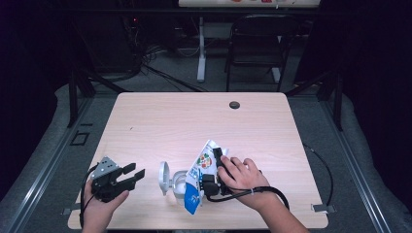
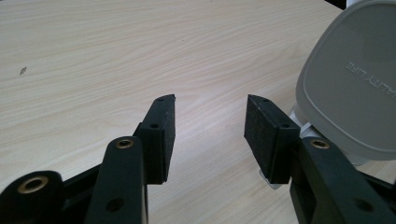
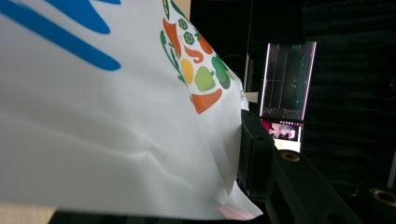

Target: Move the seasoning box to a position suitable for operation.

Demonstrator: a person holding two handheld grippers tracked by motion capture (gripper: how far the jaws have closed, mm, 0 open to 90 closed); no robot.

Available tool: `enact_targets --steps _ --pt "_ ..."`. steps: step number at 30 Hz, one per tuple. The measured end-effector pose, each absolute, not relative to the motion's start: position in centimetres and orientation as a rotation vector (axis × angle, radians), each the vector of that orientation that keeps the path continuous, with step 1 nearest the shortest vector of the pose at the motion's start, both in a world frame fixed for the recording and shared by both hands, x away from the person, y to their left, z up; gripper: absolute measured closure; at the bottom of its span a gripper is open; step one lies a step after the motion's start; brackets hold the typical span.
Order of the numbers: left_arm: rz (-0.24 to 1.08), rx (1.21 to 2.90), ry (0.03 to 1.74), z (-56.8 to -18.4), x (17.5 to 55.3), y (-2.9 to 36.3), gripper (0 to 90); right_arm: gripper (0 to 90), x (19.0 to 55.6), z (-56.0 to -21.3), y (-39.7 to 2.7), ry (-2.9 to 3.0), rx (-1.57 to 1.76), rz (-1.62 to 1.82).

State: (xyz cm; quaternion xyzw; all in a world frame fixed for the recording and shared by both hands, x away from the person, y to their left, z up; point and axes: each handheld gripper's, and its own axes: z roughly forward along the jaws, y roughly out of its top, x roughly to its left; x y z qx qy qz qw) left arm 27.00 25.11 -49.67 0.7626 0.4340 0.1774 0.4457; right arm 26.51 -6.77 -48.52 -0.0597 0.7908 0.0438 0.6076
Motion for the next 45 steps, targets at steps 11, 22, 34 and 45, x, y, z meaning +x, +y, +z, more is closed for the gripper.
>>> enact_targets --steps 11,22,34,45 --pt "0.439 1.89 1.076 -49.7 27.0 25.1 54.0 72.0 26.6 -48.8 -7.1 1.868 -0.071 0.146" --pt "0.438 1.884 1.078 -49.7 27.0 25.1 54.0 71.8 26.8 -49.0 -7.6 1.915 0.003 0.183" --pt "0.437 1.882 1.077 -49.8 27.0 25.2 54.0 71.7 27.1 -49.3 -7.9 1.951 0.076 0.238" --pt "0.434 1.882 1.079 -49.8 27.0 25.1 54.0 72.1 27.3 -49.3 -8.1 1.986 0.134 0.273"
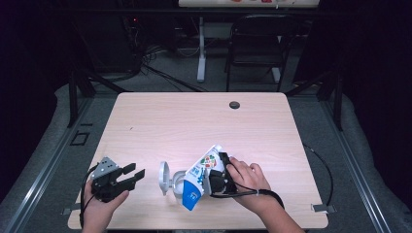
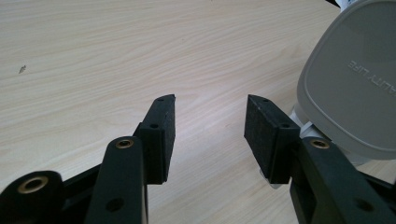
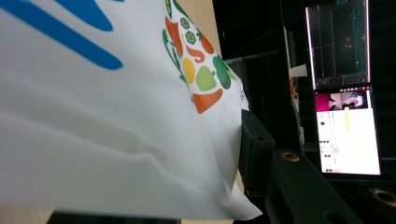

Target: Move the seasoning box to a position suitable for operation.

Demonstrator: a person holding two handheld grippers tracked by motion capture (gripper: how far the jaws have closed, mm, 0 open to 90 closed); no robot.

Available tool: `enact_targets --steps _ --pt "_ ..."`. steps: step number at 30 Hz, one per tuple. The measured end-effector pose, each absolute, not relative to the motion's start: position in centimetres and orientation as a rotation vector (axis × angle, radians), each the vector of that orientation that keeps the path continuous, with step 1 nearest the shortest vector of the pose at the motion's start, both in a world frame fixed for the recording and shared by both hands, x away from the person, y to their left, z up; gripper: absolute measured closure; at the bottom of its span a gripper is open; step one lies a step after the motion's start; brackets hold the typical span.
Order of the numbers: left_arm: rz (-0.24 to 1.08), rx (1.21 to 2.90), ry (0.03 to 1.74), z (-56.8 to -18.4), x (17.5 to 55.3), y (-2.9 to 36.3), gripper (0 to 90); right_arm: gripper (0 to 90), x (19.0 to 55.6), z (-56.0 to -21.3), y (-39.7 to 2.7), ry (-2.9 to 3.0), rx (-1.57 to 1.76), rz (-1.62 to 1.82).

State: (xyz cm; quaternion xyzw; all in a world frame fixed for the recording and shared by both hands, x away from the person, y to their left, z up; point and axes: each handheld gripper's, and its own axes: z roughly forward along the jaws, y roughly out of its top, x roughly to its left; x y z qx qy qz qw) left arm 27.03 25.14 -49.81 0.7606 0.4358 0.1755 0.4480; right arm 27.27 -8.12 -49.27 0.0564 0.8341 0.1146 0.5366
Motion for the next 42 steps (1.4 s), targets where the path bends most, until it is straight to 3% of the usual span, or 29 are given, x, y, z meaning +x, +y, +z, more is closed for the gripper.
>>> enact_targets --steps 42 --pt "0.437 1.883 1.08 -49.8 27.1 25.1 54.0 73.8 27.9 -51.2 -10.9 2.221 0.656 0.666"
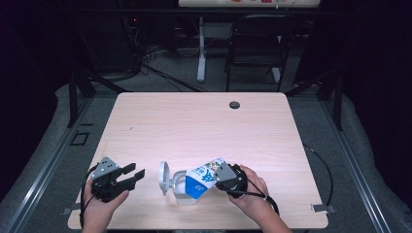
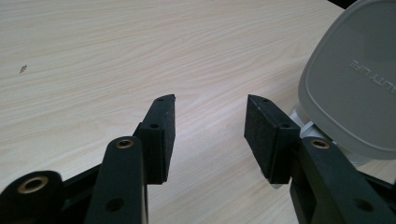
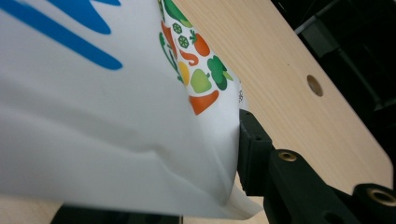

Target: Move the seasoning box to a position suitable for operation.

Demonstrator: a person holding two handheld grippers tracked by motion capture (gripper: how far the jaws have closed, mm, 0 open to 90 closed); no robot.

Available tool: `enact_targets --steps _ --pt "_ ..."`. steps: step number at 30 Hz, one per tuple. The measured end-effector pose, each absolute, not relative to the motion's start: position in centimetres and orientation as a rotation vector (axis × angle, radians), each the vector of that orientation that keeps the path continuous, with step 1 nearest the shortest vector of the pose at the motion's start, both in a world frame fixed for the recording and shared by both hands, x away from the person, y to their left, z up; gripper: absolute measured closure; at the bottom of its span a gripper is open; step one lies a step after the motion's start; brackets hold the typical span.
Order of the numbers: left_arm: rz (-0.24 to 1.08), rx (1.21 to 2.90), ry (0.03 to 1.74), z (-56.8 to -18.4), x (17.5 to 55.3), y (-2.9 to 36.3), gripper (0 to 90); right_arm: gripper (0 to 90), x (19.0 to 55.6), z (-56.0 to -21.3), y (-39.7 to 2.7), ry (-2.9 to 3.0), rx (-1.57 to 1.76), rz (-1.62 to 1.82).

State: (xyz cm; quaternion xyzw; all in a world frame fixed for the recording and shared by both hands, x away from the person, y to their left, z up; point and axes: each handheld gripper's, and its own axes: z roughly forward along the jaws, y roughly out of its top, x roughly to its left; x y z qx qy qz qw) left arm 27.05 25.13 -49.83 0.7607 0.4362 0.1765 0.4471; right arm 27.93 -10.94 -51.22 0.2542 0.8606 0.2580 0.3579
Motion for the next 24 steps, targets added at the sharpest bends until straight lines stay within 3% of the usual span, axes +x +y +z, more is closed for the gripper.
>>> enact_targets --steps 24 --pt "0.437 1.888 1.08 -49.8 27.1 25.1 53.9 74.4 29.6 -52.4 -14.1 2.263 1.132 1.06"
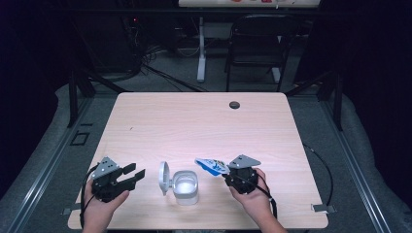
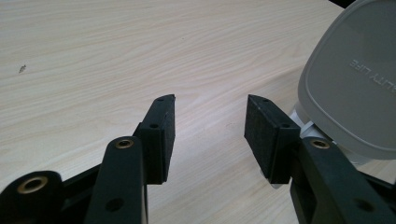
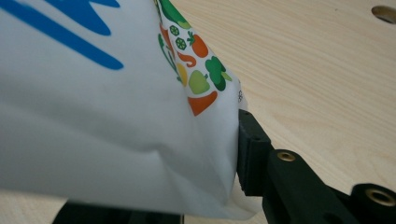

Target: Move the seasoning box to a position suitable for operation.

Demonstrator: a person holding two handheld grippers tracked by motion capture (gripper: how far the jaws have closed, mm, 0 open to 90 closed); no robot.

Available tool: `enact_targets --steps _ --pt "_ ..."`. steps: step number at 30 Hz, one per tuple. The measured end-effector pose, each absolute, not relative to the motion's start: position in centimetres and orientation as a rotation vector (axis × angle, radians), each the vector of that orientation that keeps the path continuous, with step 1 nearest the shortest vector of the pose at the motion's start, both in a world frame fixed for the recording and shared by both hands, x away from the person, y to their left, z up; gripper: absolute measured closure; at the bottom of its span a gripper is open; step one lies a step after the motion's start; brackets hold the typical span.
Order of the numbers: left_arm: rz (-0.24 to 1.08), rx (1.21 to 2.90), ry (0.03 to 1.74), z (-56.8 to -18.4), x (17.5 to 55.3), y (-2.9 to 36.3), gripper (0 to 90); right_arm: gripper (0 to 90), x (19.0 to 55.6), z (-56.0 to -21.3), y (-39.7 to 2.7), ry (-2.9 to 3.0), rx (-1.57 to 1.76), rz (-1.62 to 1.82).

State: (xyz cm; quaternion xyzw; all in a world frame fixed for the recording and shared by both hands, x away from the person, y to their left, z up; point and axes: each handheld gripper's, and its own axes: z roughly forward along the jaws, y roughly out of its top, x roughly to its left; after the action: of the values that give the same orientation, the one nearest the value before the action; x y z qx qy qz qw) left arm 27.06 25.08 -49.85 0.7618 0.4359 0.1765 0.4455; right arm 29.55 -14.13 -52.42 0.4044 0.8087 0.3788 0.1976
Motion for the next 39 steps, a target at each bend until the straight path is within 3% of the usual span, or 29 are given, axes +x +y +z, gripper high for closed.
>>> enact_targets --steps 39 --pt "0.431 1.9 1.086 -50.2 27.2 25.0 53.8 70.8 31.9 -56.5 -17.5 2.111 1.507 1.127"
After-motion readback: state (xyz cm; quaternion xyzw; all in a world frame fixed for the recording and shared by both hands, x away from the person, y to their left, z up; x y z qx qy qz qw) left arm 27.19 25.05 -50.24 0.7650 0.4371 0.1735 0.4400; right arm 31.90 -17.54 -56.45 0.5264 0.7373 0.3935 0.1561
